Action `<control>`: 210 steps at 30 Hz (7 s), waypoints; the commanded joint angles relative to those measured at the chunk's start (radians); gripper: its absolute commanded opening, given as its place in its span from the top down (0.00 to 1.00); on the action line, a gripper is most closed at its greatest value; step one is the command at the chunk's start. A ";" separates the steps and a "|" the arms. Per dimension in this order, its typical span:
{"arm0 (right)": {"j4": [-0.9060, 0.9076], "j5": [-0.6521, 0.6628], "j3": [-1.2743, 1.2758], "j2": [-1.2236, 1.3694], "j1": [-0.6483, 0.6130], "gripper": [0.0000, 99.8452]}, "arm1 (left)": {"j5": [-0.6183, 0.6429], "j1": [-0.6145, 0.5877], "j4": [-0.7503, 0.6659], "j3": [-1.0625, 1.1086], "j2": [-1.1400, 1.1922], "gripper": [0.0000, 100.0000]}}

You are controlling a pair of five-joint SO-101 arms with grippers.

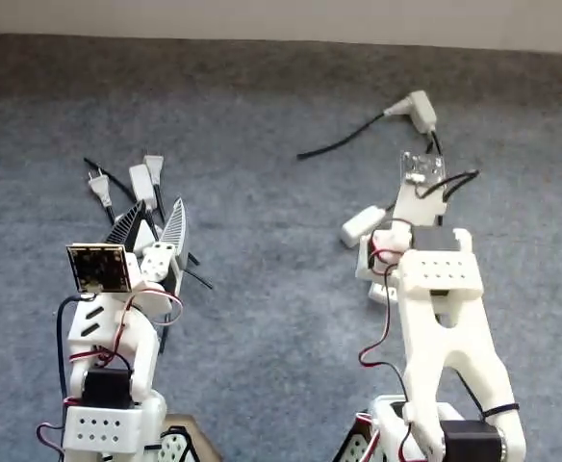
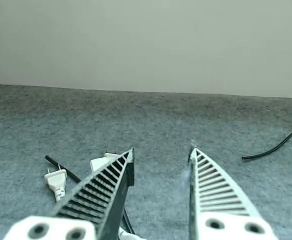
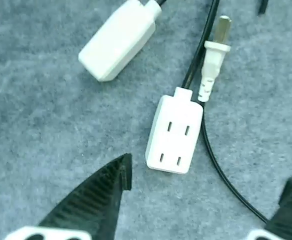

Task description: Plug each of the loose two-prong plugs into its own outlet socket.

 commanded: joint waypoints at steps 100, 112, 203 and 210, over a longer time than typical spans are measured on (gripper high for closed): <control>-0.575 0.232 0.031 0.303 0.185 0.82 | 0.003 0.015 0.014 0.018 -0.004 0.81; -0.568 0.273 0.031 0.065 0.162 0.82 | 0.003 0.015 0.012 0.018 -0.004 0.81; 0.217 0.931 -0.300 -0.091 -0.570 0.94 | 0.141 0.367 -0.097 0.013 -0.010 0.81; 0.157 0.902 -0.377 0.042 -0.570 0.94 | 0.140 0.400 -0.095 0.016 -0.002 0.81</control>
